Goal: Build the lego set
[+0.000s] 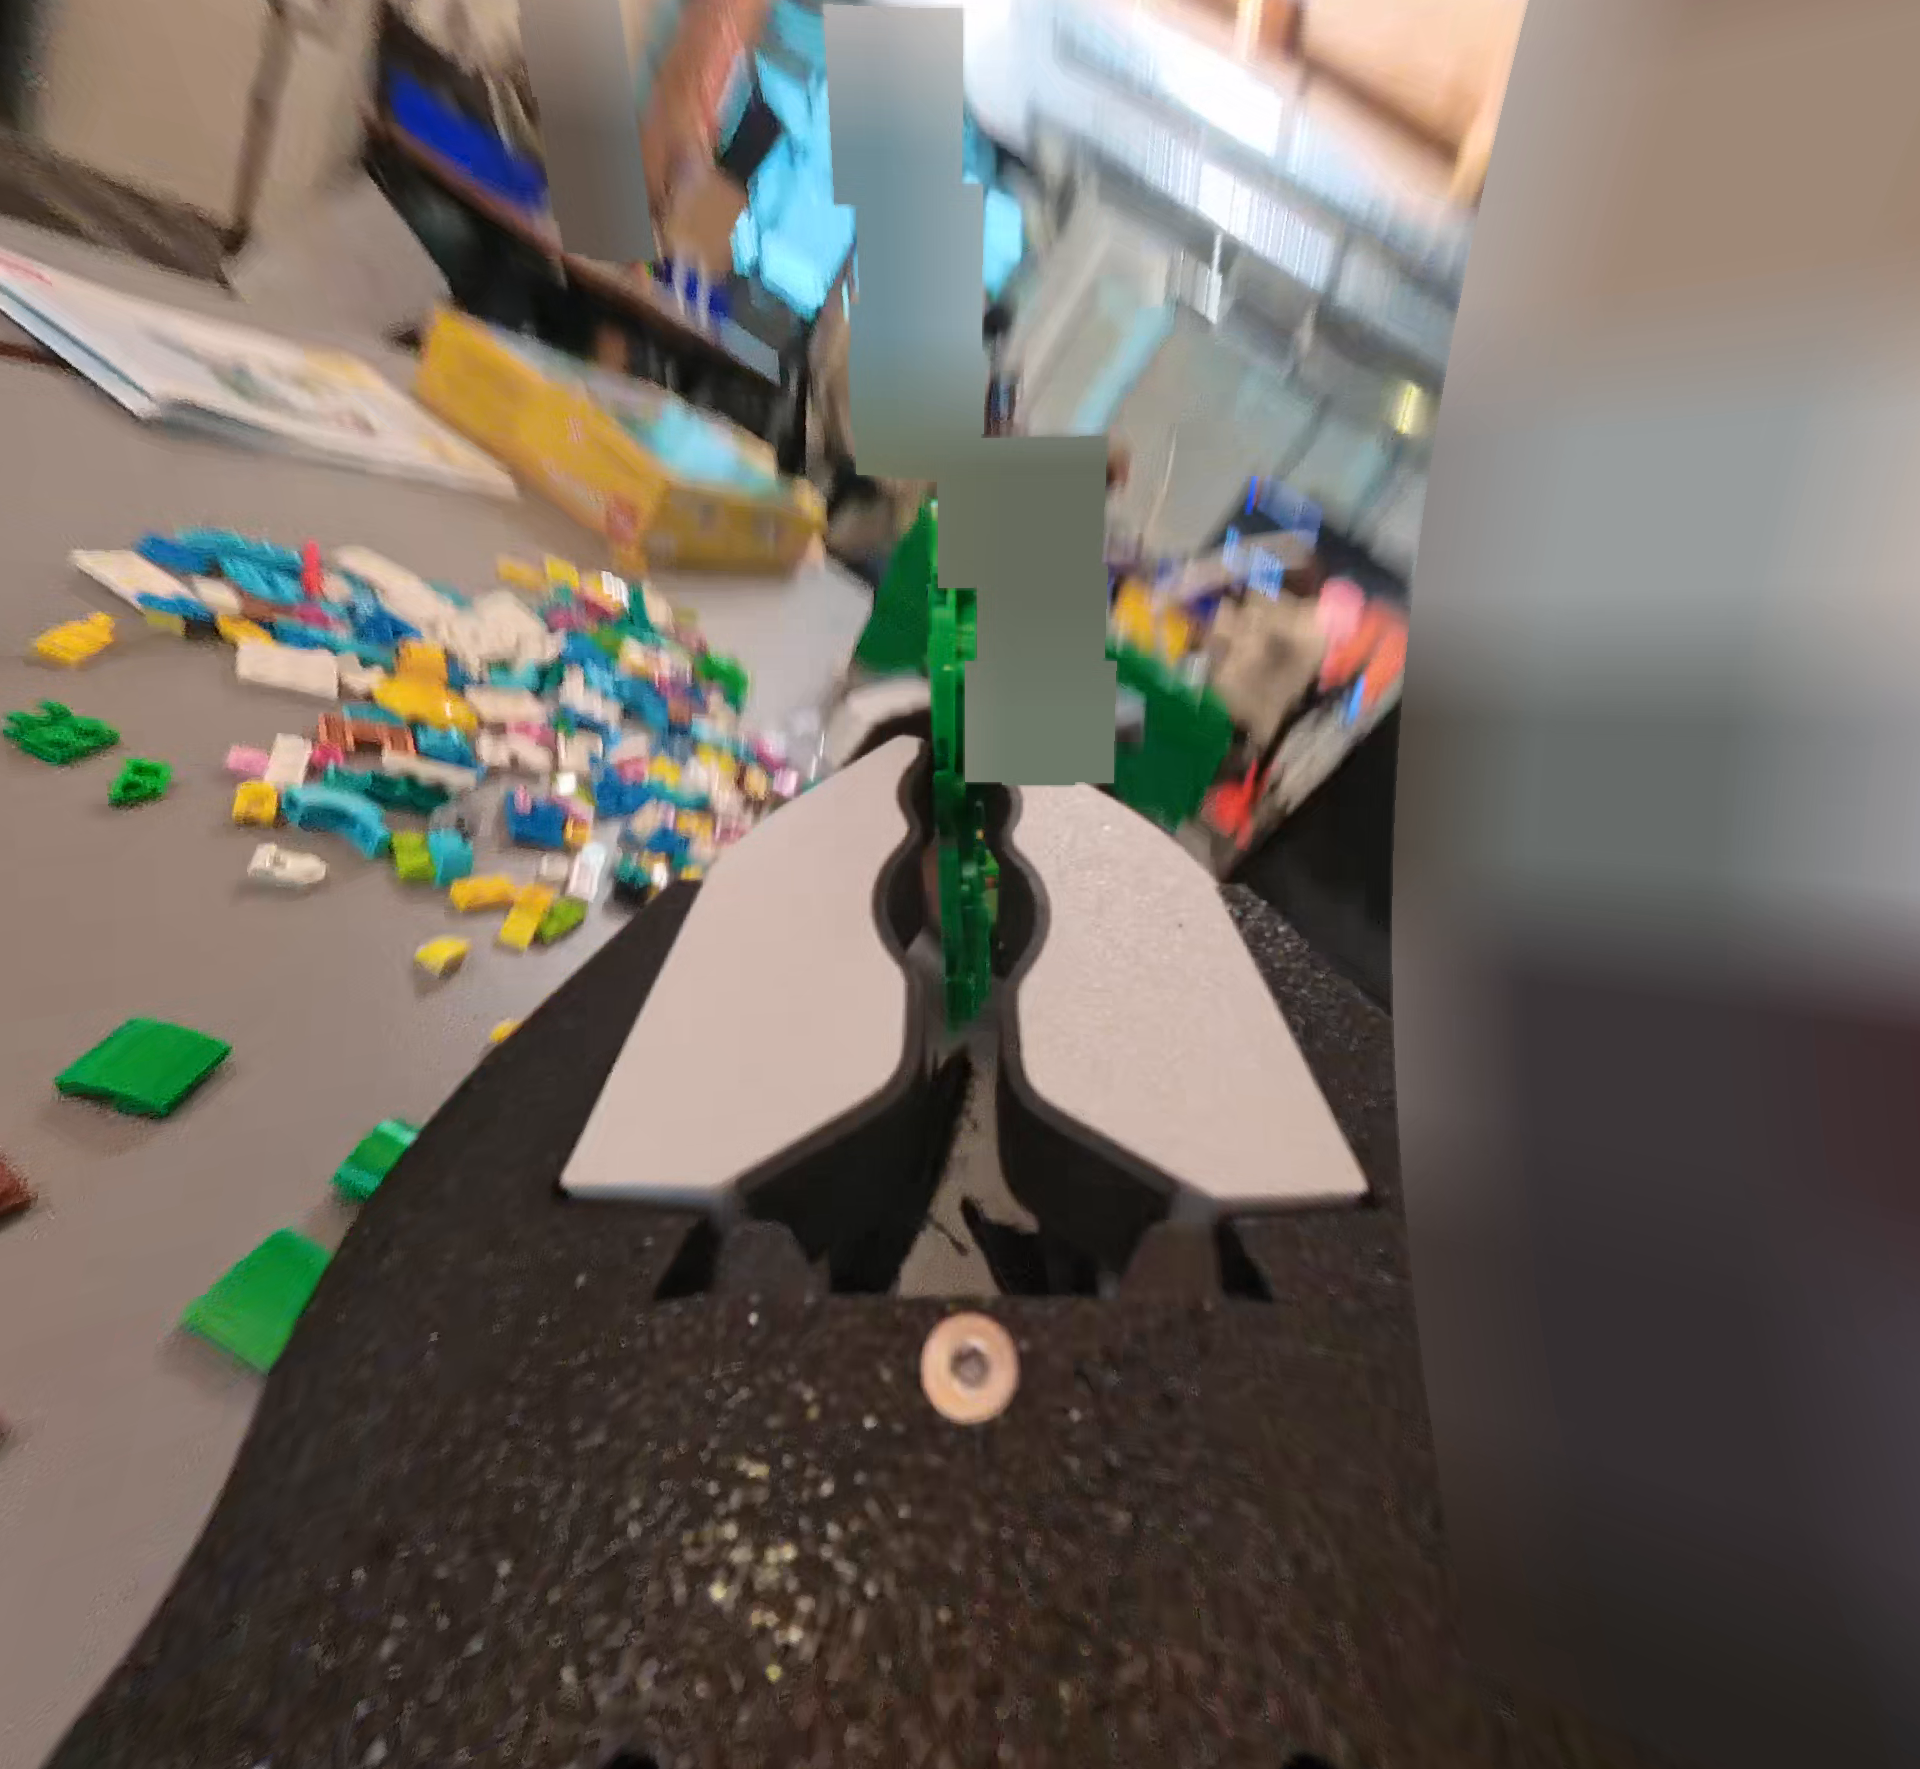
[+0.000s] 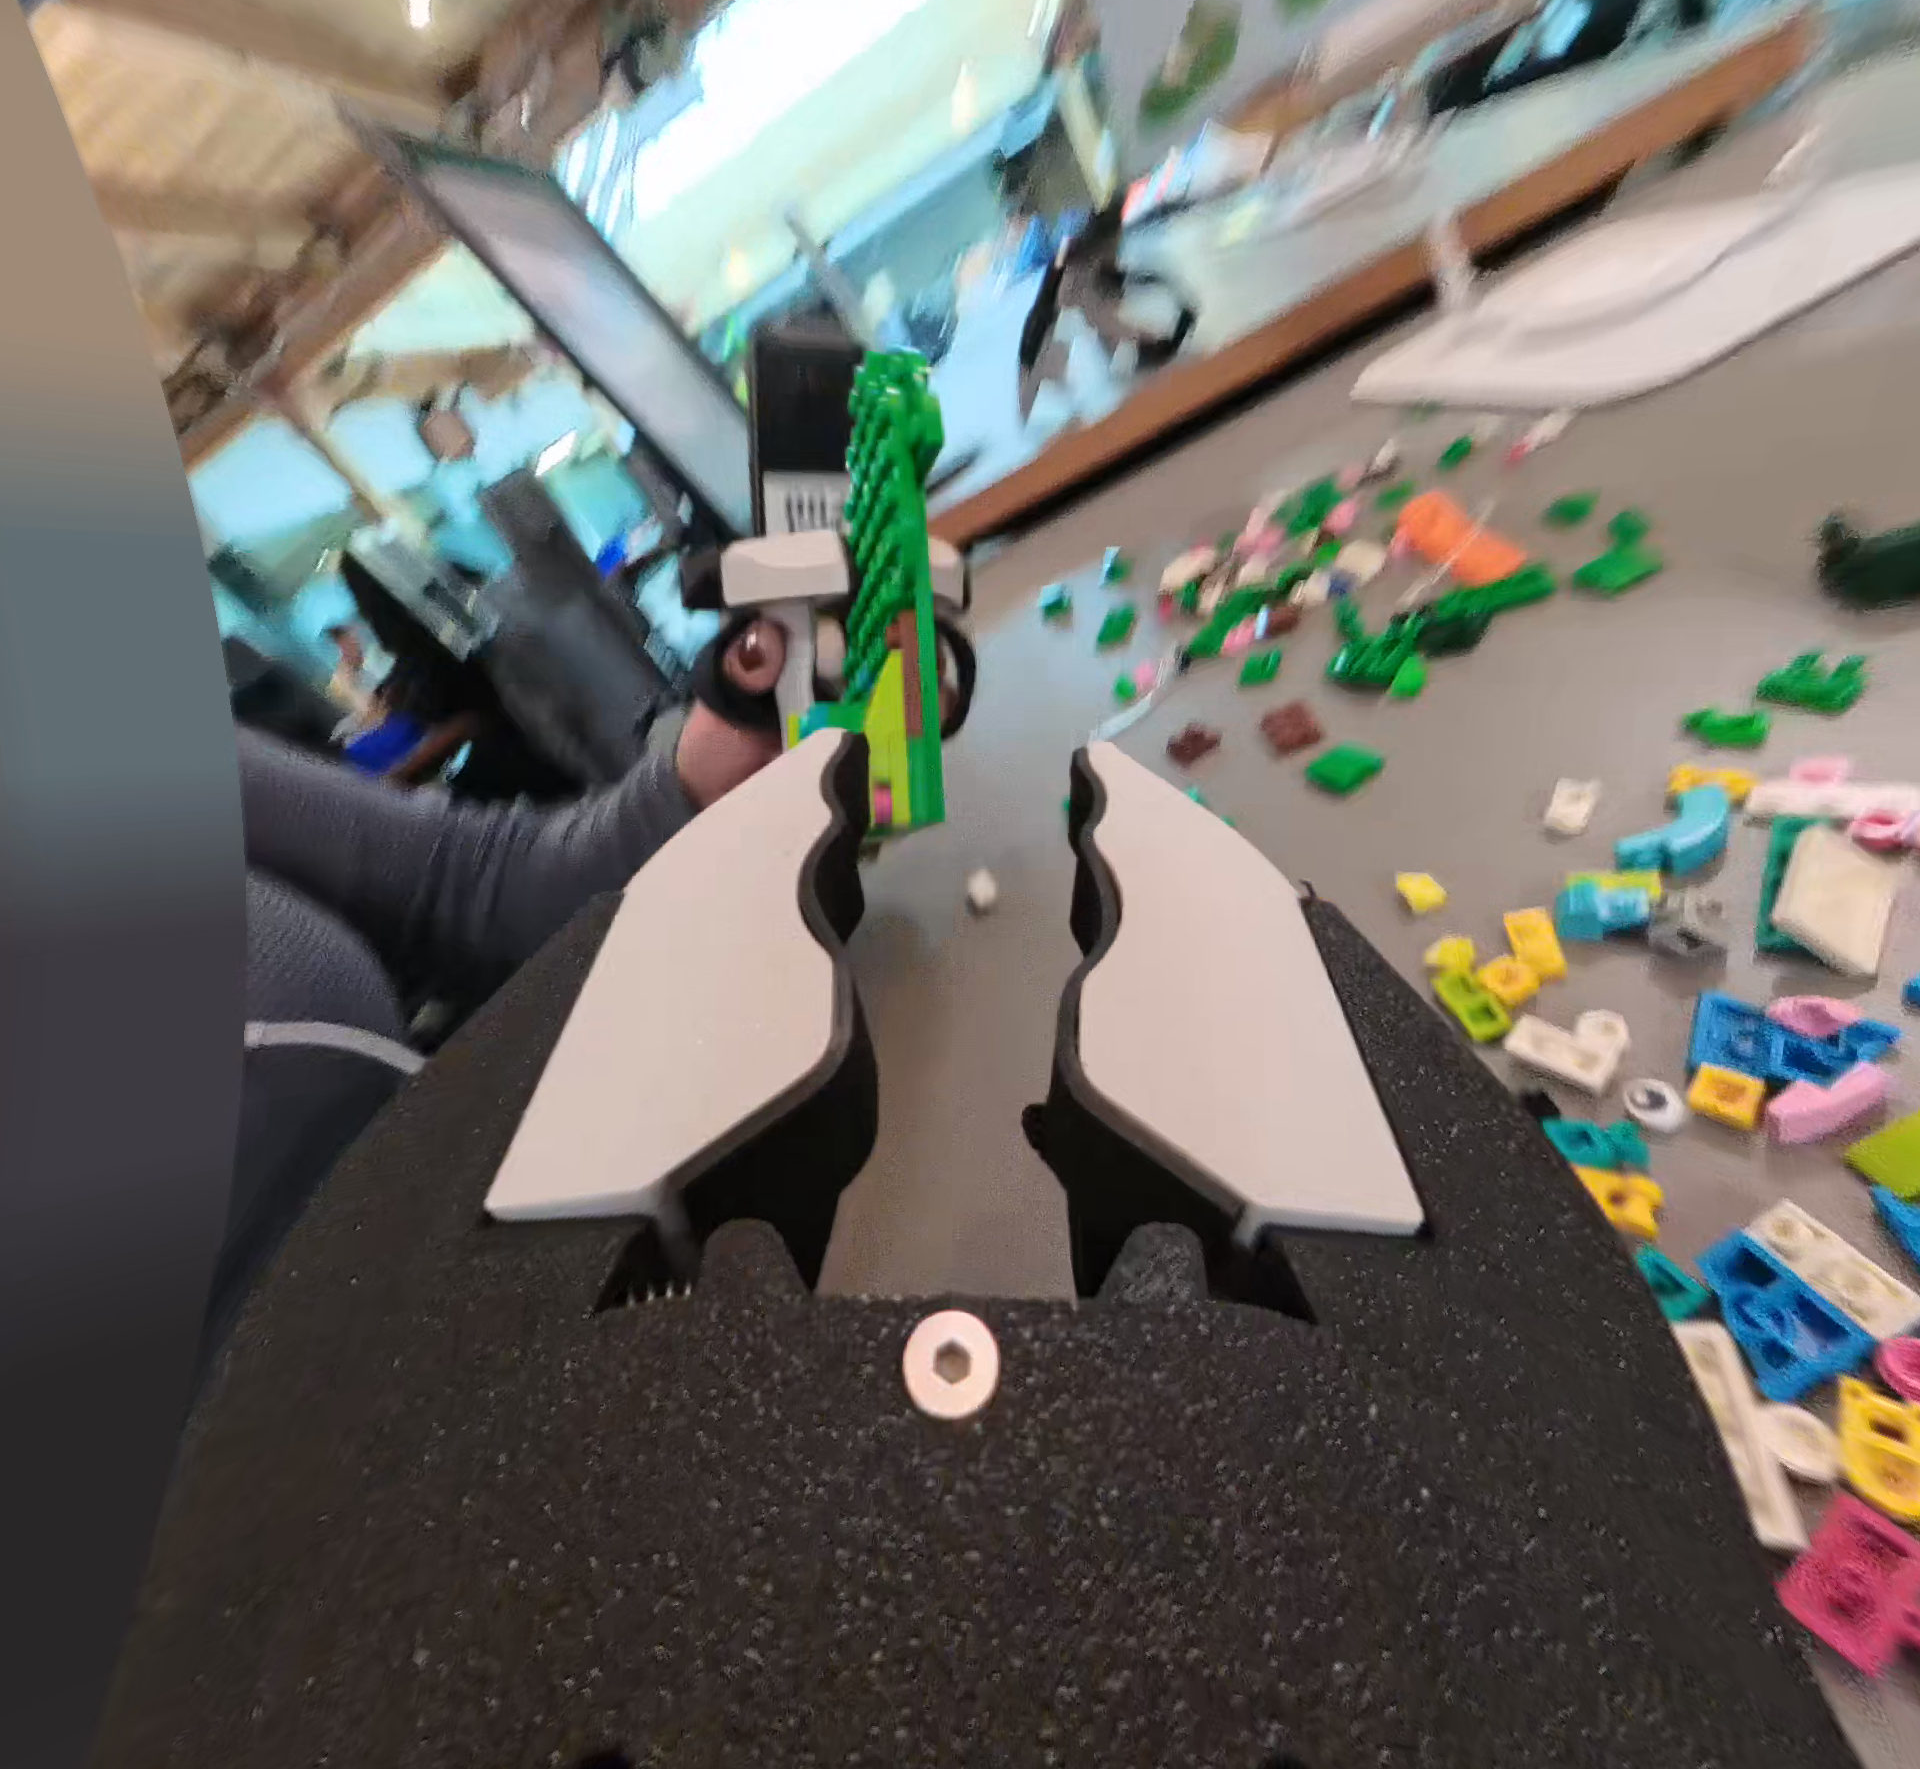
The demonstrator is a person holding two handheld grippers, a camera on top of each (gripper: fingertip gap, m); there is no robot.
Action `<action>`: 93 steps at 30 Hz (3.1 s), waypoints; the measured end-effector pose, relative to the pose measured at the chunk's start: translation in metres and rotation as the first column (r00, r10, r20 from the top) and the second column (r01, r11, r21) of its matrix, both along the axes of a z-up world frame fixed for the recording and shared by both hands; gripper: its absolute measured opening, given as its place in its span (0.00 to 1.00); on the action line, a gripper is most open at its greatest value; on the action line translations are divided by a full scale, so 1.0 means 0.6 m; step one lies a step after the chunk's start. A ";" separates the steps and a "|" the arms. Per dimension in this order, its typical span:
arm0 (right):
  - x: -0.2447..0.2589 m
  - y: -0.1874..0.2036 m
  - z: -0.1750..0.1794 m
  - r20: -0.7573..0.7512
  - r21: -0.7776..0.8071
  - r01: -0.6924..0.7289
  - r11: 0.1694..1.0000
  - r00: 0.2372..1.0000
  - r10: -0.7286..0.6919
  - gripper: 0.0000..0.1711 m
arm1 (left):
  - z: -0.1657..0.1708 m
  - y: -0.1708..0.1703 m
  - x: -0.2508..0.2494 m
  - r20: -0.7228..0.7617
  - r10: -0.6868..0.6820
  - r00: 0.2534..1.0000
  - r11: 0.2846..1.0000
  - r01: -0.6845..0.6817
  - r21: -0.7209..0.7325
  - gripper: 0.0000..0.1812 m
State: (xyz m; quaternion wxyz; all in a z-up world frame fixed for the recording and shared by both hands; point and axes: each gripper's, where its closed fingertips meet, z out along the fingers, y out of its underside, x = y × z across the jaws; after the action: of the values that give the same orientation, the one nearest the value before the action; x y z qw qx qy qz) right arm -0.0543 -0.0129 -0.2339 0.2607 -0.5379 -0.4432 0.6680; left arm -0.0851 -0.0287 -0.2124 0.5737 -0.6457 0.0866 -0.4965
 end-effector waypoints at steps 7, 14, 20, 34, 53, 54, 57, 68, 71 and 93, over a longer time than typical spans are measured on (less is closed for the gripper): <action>-0.010 -0.033 0.049 -0.183 0.015 0.239 0.971 0.955 -0.232 0.31 | 0.038 0.004 -0.042 0.415 0.130 0.900 0.991 -0.122 -0.046 0.04; -0.010 -0.040 0.016 0.015 -0.194 -0.018 0.981 1.000 0.021 0.32 | 0.015 0.005 -0.003 0.341 0.016 0.940 0.990 0.034 -0.140 0.04; -0.011 -0.067 0.011 0.044 -0.234 -0.092 0.968 0.994 0.105 0.31 | -0.002 0.010 0.004 0.329 0.026 0.944 0.982 0.038 -0.184 0.04; -0.012 -0.053 0.014 0.074 -0.376 -0.036 0.926 0.995 0.069 0.17 | -0.004 -0.002 0.006 0.231 0.022 0.973 0.993 0.005 -0.119 0.15; -0.007 -0.041 -0.009 0.060 -0.651 -0.041 0.758 0.993 0.105 0.17 | -0.073 0.014 0.013 -0.564 0.806 -0.182 0.588 0.367 0.721 0.18; -0.009 -0.044 -0.010 0.062 -0.650 -0.043 0.758 0.992 0.109 0.17 | -0.070 0.012 0.017 -0.549 0.817 -0.175 0.571 0.367 0.734 0.10; -0.007 -0.037 -0.008 0.074 -0.624 0.003 0.781 0.996 0.056 0.19 | -0.069 0.010 0.011 -0.567 0.806 -0.169 0.588 0.337 0.736 0.04; 0.261 0.132 0.040 0.142 0.002 0.674 0.738 0.731 -0.668 0.20 | -0.056 0.007 -0.105 -0.608 0.778 -0.157 0.626 0.114 0.772 0.04; 0.376 0.150 0.015 0.234 0.182 0.755 0.631 0.590 -0.773 0.18 | -0.049 0.003 -0.069 -0.621 0.781 -0.067 0.624 0.114 0.773 0.04; 0.237 0.109 -0.124 0.573 0.446 0.234 0.864 0.667 -0.477 0.15 | -0.036 0.020 -0.183 -0.611 0.780 -0.133 0.599 -0.125 0.791 0.05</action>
State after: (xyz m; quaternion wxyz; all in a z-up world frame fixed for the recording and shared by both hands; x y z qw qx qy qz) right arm 0.0878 0.0528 -0.3085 0.2994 -0.7643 -0.4976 0.2803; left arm -0.1950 -0.0166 -0.2341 0.6389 -0.6068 0.3126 0.3550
